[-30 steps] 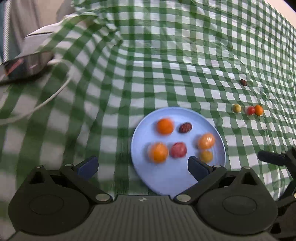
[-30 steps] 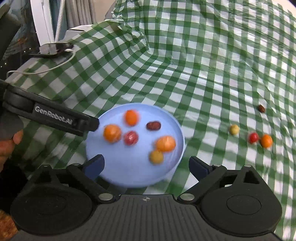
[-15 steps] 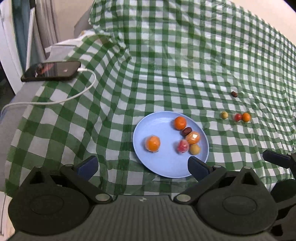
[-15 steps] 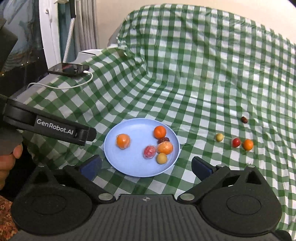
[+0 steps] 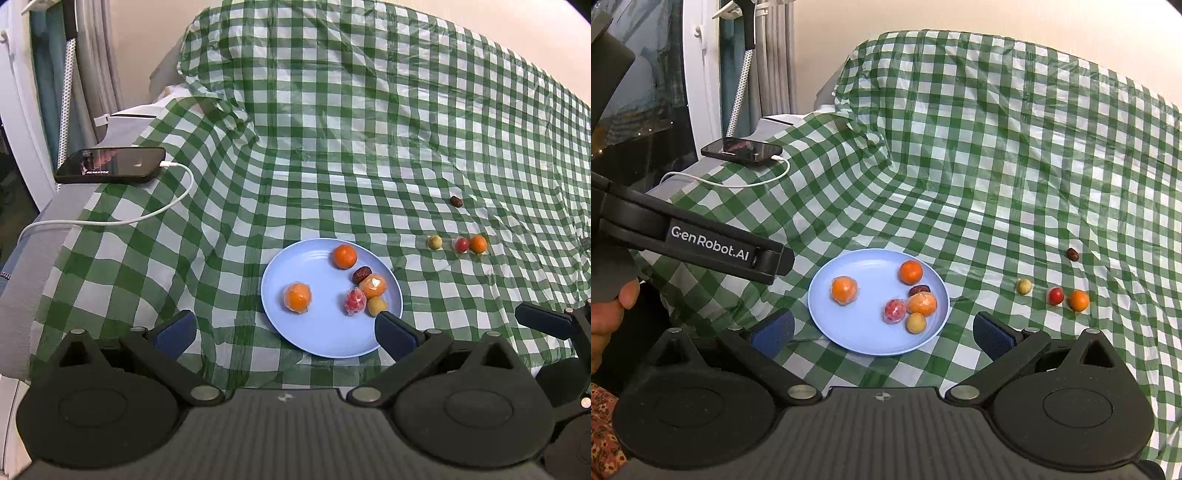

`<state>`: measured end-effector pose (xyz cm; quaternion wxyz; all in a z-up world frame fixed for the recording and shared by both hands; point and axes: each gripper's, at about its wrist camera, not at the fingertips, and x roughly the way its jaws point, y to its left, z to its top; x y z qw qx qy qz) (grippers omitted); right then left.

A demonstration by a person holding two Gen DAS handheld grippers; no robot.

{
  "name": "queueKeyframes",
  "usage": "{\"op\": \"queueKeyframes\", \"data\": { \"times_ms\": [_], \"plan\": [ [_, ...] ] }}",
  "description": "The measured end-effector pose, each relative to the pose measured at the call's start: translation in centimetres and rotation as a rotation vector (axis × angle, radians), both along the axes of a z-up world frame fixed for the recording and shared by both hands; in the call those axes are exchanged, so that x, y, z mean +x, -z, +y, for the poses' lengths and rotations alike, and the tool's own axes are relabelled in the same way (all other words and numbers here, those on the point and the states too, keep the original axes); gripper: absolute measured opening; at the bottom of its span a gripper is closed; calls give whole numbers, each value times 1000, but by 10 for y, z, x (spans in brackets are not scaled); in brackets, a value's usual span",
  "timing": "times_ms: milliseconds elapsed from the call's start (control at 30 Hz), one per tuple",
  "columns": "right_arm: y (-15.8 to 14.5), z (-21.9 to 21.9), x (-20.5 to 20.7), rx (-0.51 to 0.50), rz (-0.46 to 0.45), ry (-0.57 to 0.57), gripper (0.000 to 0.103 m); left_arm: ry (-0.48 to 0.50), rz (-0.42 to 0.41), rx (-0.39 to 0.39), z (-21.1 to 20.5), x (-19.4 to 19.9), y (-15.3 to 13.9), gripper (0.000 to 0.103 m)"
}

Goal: Organize fruits

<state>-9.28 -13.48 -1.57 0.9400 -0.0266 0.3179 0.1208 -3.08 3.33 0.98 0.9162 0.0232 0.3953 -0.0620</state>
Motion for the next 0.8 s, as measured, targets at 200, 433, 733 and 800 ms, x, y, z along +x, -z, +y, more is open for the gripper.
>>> {"op": "queueKeyframes", "data": {
  "times_ms": [200, 433, 733, 800],
  "plan": [
    [0, 0, 0, -1, 0, -2, 102, -3, 0, -5, 1, 0, 0, 103],
    [0, 1, 1, -2, 0, 1, 102, -3, 1, -6, 1, -1, 0, 103],
    [4, 0, 2, 1, 8, -1, 102, -2, 4, -3, 1, -1, 1, 103],
    [4, 0, 2, 1, 8, -1, 102, -3, 6, -4, 0, -1, 1, 103]
  ]
}}
